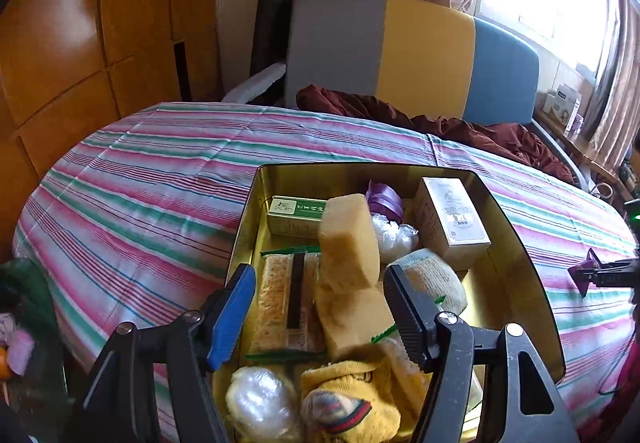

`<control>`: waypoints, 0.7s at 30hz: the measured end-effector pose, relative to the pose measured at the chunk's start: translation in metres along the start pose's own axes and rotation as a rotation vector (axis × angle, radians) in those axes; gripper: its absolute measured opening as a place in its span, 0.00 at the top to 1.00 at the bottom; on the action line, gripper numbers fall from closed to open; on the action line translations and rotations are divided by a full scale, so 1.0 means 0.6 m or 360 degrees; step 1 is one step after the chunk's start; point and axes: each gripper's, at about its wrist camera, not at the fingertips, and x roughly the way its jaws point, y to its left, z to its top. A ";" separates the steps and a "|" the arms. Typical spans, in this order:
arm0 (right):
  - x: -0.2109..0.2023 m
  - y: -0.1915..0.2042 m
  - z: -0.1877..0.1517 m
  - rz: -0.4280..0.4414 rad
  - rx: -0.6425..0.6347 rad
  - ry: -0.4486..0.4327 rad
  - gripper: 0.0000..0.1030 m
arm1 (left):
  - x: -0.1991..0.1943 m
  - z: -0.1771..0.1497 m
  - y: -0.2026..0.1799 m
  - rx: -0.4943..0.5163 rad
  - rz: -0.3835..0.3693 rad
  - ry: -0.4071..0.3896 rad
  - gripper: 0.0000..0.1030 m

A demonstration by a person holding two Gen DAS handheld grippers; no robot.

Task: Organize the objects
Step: 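Carry the purple candy packet into the gold tray and open the right tool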

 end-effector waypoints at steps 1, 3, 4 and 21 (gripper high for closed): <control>-0.008 0.010 0.001 0.0016 -0.0002 -0.0019 0.61 | -0.005 -0.003 0.002 0.0001 0.0005 -0.0004 0.35; -0.025 0.033 0.000 0.0050 -0.0018 -0.0063 0.61 | -0.011 -0.008 0.006 0.0003 0.0021 -0.0017 0.34; -0.034 0.046 0.000 0.0075 -0.0029 -0.0089 0.61 | -0.015 -0.010 0.008 0.0003 0.0025 -0.0021 0.34; -0.091 0.341 -0.026 0.0463 -0.0405 -0.0248 0.61 | -0.062 -0.042 0.029 -0.0005 0.0103 -0.0072 0.19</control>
